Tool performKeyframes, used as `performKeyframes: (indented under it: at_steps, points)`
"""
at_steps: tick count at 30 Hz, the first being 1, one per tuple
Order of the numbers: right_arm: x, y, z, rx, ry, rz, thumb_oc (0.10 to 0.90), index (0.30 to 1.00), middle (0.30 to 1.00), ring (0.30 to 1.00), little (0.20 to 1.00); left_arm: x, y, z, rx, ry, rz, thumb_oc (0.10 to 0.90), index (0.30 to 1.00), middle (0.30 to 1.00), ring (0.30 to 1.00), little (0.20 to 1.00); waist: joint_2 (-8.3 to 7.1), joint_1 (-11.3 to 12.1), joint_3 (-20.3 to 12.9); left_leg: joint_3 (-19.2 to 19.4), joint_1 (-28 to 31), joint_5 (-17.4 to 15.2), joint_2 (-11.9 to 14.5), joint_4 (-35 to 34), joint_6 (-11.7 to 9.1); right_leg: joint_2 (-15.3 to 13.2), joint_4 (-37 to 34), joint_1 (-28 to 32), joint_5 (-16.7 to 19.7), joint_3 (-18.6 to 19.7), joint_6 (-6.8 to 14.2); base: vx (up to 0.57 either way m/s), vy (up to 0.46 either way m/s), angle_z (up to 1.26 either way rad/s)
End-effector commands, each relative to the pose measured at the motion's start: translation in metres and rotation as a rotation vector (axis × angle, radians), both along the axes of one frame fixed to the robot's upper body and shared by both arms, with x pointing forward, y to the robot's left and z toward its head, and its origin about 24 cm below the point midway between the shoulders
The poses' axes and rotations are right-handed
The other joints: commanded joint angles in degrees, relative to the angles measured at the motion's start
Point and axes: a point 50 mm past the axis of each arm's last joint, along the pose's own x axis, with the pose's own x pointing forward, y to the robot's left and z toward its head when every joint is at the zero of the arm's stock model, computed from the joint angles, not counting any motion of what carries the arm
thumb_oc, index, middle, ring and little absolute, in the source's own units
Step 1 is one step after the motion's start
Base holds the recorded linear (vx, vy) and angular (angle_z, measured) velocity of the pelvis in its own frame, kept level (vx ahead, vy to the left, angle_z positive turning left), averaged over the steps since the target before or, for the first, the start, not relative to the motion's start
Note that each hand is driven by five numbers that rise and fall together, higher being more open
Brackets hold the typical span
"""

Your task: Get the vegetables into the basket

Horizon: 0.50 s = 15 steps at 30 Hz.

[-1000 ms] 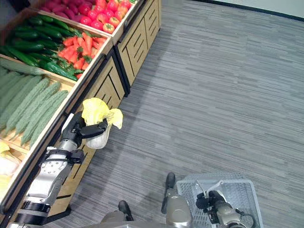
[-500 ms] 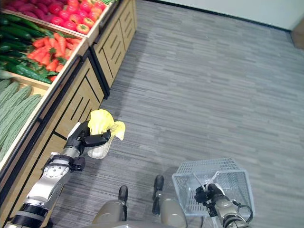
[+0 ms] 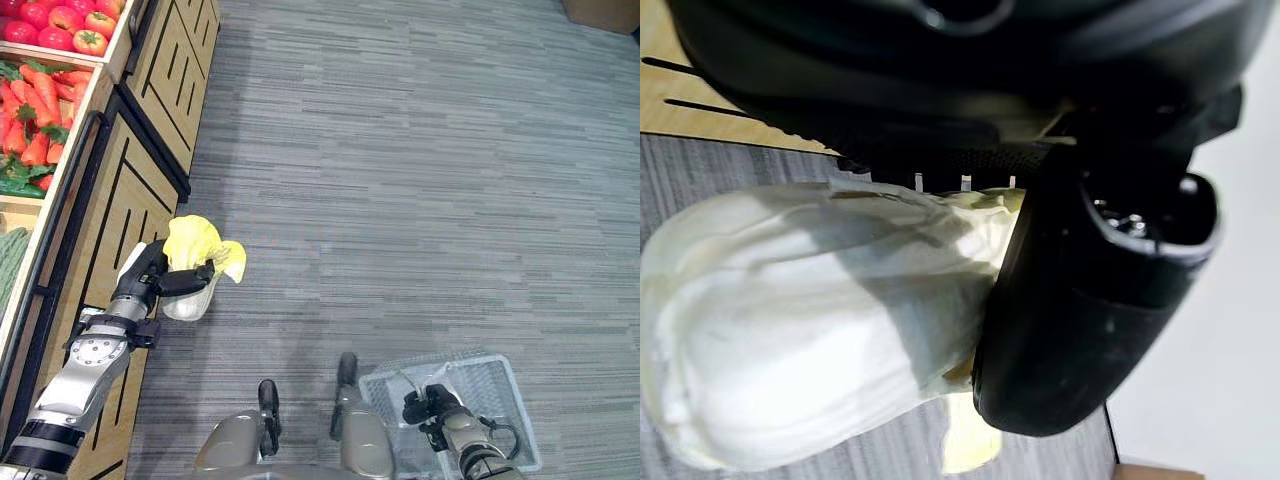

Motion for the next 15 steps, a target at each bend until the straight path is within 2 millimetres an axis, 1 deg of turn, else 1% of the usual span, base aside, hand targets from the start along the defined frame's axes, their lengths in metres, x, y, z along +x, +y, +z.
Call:
performKeyframes:
  at_steps: [1,2,3,4,5,6,8,9,10,11,12,13,14,15]
  points:
    - [0.028,0.008,0.012,0.010,-0.086,0.092,0.400,0.300,0.300,0.300,0.300,-0.001,-0.007,0.043,0.133,-0.157,-0.147,0.400,0.300,0.300,0.300,0.300,-1.04,0.87,-4.07,-2.07,-4.11,-0.75,0.40,1.85,-4.63,-1.93,-9.86,5.06,3.60,-1.52,3.01,-0.07,-0.084,-0.62]
    - [0.030,0.007,0.013,0.009,-0.094,0.094,0.400,0.300,0.300,0.300,0.300,-0.001,-0.007,0.042,0.159,-0.138,-0.170,0.400,0.300,0.300,0.300,0.300,-0.97,0.39,-4.23,-2.21,-4.24,-0.13,0.62,2.28,-4.78,-1.59,-9.67,4.44,2.82,-0.58,2.49,-0.01,-0.113,-0.75]
    - [0.034,0.006,0.017,0.007,-0.110,0.111,0.400,0.300,0.300,0.300,0.300,0.000,-0.011,0.035,0.176,-0.098,-0.202,0.400,0.300,0.300,0.300,0.300,-0.58,-0.38,-4.59,-2.71,-3.84,-0.01,1.12,2.58,-5.08,-0.98,-9.26,4.89,1.31,-0.38,1.65,0.02,-0.132,-0.49]
    - [0.044,0.005,0.024,0.001,-0.149,0.124,0.400,0.300,0.300,0.300,0.300,0.001,-0.016,0.026,0.189,-0.054,-0.237,0.400,0.300,0.300,0.300,0.300,0.04,-1.13,-5.00,-3.21,-2.84,0.47,1.55,2.04,-5.56,-0.41,-9.10,5.76,0.23,-0.91,1.10,0.01,-0.140,-0.33]
    - [0.049,0.004,0.027,-0.004,-0.171,0.128,0.400,0.300,0.300,0.300,0.300,0.002,-0.020,0.021,0.199,-0.024,-0.263,0.400,0.300,0.300,0.300,0.300,0.41,-1.54,-5.04,-3.56,-2.42,0.72,1.79,1.76,-5.77,-0.08,-9.02,6.04,-0.14,-1.10,0.81,0.01,-0.095,-0.02]
    - [0.048,0.004,0.028,-0.005,-0.171,0.127,0.400,0.300,0.300,0.300,0.300,0.003,-0.020,0.021,0.199,-0.024,-0.265,0.400,0.300,0.300,0.300,0.300,0.50,-1.56,-4.97,-3.67,-2.36,0.76,1.82,1.71,-5.81,-0.05,-9.01,6.14,-0.19,-1.22,0.78,0.00,-0.065,0.08]
    - [0.064,0.004,0.039,-0.006,-0.229,0.144,0.400,0.300,0.300,0.300,0.300,0.007,-0.027,0.020,0.288,0.006,-0.331,0.400,0.300,0.300,0.300,0.300,1.30,-2.19,-5.27,-4.45,-1.71,1.49,2.34,1.05,-6.43,0.73,-9.01,6.61,-0.98,-1.50,0.16,-0.01,-0.093,0.05]
    - [0.076,0.008,0.047,-0.003,-0.270,0.171,0.400,0.300,0.300,0.300,0.300,0.011,-0.034,0.018,0.361,0.030,-0.392,0.400,0.300,0.300,0.300,0.300,1.86,-2.57,-5.72,-4.68,-1.11,2.13,2.85,0.49,-6.98,1.29,-9.43,7.30,-1.42,-1.88,-0.24,-0.01,-0.092,0.04]
    - [0.076,0.007,0.047,-0.004,-0.271,0.169,0.400,0.300,0.300,0.300,0.300,0.012,-0.035,0.018,0.361,0.029,-0.395,0.400,0.300,0.300,0.300,0.300,1.95,-2.53,-5.55,-4.80,-0.95,2.21,2.88,0.36,-7.04,1.36,-9.53,7.51,-1.41,-2.02,-0.29,-0.01,-0.092,0.13]
    - [0.083,0.011,0.052,-0.002,-0.291,0.188,0.400,0.300,0.300,0.300,0.300,0.014,-0.038,0.020,0.398,0.029,-0.416,0.400,0.300,0.300,0.300,0.300,2.22,-2.68,-5.87,-4.88,-0.64,2.51,3.00,0.08,-7.31,1.72,-9.86,7.88,-1.61,-2.06,-0.46,0.00,-0.098,0.13]
    - [0.094,0.017,0.059,0.002,-0.323,0.224,0.400,0.300,0.300,0.300,0.300,0.019,-0.049,0.021,0.461,0.026,-0.476,0.400,0.300,0.300,0.300,0.300,2.84,-2.64,-6.23,-4.96,-0.03,3.06,3.40,-0.34,-7.81,2.41,-11.13,8.91,-1.66,-2.52,-0.77,0.00,-0.094,0.09]
    - [0.094,0.017,0.059,0.002,-0.323,0.223,0.400,0.300,0.300,0.300,0.300,0.019,-0.049,0.021,0.461,0.025,-0.477,0.400,0.300,0.300,0.300,0.300,2.86,-2.61,-6.17,-4.97,0.02,3.07,3.41,-0.35,-7.82,2.43,-11.18,8.99,-1.64,-2.53,-0.78,-0.01,-0.136,0.10]
    - [0.114,0.028,0.073,0.002,-0.385,0.275,0.400,0.300,0.300,0.300,0.300,0.020,-0.062,0.023,0.515,0.023,-0.563,0.400,0.300,0.300,0.300,0.300,4.06,-2.45,-6.88,-4.88,0.59,3.88,4.00,-0.67,-8.58,3.25,-12.67,10.20,-1.87,-2.93,-1.05,-0.01,-0.069,0.08]
    - [0.114,0.028,0.074,0.002,-0.385,0.274,0.400,0.300,0.300,0.300,0.300,0.021,-0.062,0.023,0.515,0.022,-0.564,0.400,0.300,0.300,0.300,0.300,4.10,-2.43,-6.80,-4.91,0.68,3.92,4.04,-0.75,-8.63,3.32,-12.76,10.30,-1.84,-2.97,-1.09,-0.01,-0.104,0.05]
